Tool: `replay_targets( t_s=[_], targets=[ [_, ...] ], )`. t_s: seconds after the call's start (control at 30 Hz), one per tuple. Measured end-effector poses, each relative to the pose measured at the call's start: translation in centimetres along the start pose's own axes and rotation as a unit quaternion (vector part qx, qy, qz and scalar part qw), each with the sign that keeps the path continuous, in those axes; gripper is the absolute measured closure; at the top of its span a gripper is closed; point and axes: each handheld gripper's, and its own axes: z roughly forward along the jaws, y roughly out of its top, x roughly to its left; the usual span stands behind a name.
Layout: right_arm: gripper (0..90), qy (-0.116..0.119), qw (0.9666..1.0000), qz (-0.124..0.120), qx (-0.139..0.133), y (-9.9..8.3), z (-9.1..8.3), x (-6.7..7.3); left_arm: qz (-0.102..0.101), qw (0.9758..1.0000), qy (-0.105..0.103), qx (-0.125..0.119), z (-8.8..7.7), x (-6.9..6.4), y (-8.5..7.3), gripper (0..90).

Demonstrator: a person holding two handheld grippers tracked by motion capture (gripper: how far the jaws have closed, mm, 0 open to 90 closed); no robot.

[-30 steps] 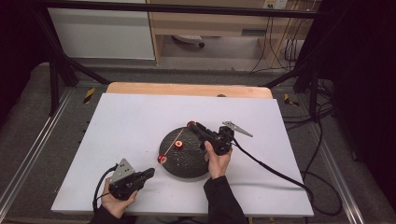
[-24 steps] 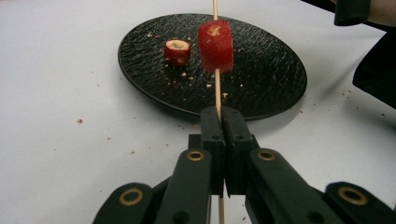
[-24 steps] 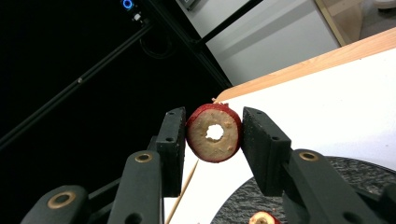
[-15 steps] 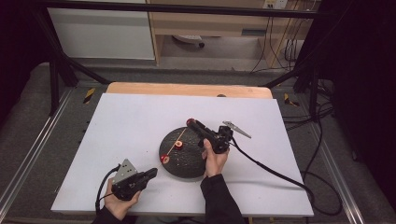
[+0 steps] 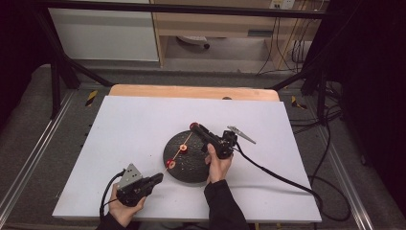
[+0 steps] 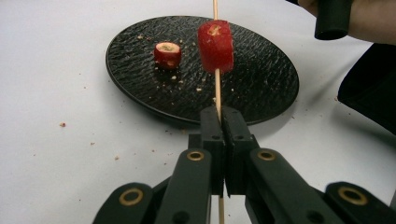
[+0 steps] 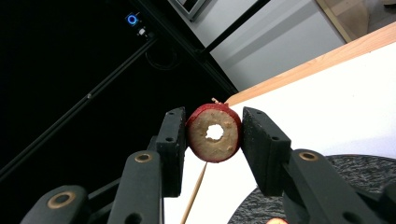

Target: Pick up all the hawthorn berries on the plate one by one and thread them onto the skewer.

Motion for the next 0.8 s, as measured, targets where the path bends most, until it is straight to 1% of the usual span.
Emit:
replay_targets(
  t_s=[0.13, 0.27, 0.3, 0.4, 0.47, 0.53, 0.6, 0.7, 0.8],
  targets=[
    [61.3, 0.002, 1.0000, 0.005, -0.001, -0.1, 0.0, 0.0, -0.004, 1.0000, 0.000, 0.000, 0.0, 0.0, 0.0, 88.3],
    [61.3, 0.002, 1.0000, 0.003, -0.001, -0.3, 0.1, -0.1, -0.006, 1.0000, 0.000, -0.001, 0.1, -0.1, 0.0, 88.3],
    [61.3, 0.002, 1.0000, 0.008, 0.001, -0.4, 0.1, 0.0, -0.007, 1.0000, 0.001, -0.001, 0.2, -0.1, 0.0, 88.3],
    [61.3, 0.004, 1.0000, 0.006, 0.000, -0.5, 0.1, -0.1, -0.015, 0.9999, 0.002, -0.001, 0.3, -0.1, 0.1, 88.3],
    [61.3, 0.003, 0.9999, 0.010, 0.001, -0.7, 0.1, -0.1, -0.019, 0.9998, 0.002, -0.001, 0.4, -0.2, 0.1, 88.3],
    [61.3, 0.003, 1.0000, 0.006, 0.000, -0.8, 0.2, -0.1, -0.024, 0.9997, 0.002, -0.001, 0.5, -0.4, 0.1, 88.3],
    [61.3, 0.002, 0.9999, 0.011, 0.000, -0.9, 0.2, -0.1, -0.030, 0.9996, 0.003, -0.001, 0.6, -0.4, 0.2, 88.3],
    [61.3, 0.001, 1.0000, 0.007, -0.003, -1.0, 0.2, -0.1, -0.037, 0.9993, 0.003, -0.002, 0.7, -0.5, 0.2, 88.3],
    [61.4, 0.001, 1.0000, 0.006, -0.004, -1.1, 0.2, -0.1, -0.039, 0.9992, 0.002, -0.001, 0.8, -0.6, 0.2, 88.2]
  ],
)
